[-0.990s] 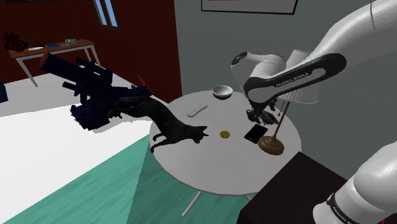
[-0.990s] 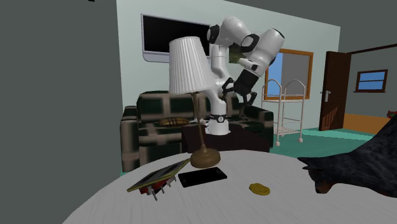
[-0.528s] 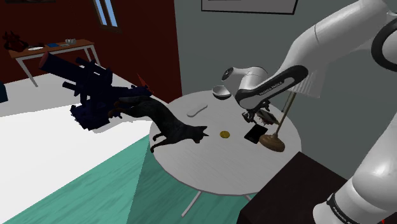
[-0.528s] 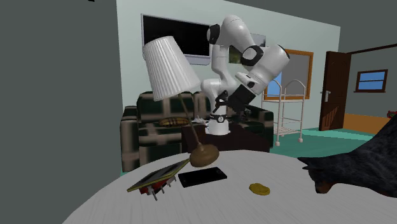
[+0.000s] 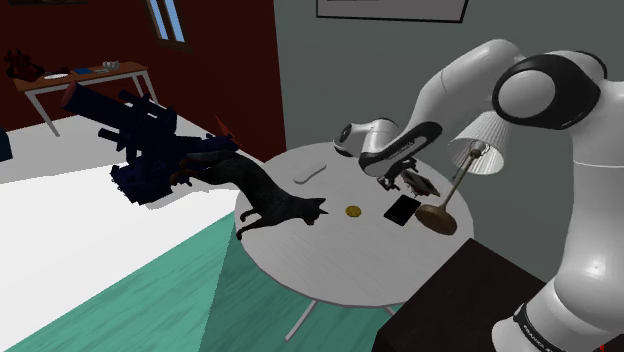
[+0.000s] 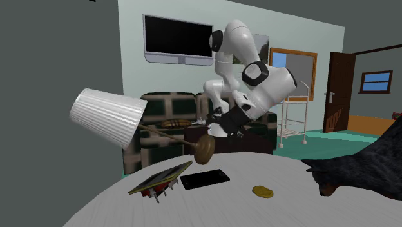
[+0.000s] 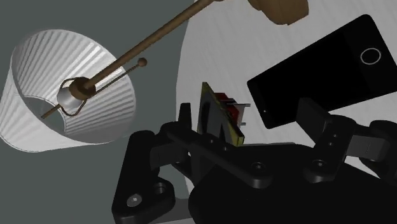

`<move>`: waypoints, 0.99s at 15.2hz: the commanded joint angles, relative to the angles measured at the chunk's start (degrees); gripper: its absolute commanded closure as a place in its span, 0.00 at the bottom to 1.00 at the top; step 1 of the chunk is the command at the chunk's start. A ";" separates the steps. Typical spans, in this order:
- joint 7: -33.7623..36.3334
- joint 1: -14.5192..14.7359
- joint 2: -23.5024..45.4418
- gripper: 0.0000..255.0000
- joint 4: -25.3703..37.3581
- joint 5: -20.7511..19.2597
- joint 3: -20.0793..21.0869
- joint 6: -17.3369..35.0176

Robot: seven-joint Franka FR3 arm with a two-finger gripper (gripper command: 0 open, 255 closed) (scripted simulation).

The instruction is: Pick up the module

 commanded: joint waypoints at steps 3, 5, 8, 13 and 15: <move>1.87 0.33 8.87 0.00 8.97 -3.73 -3.23 -2.42; 2.28 0.49 13.37 0.00 14.06 -5.09 -4.81 -3.84; 2.28 0.56 20.31 0.00 22.48 -6.72 -7.21 -6.09; 3.17 0.51 24.61 0.00 25.96 -7.15 -7.91 -5.86; 3.66 0.50 25.85 0.00 26.58 -7.19 -7.95 -5.46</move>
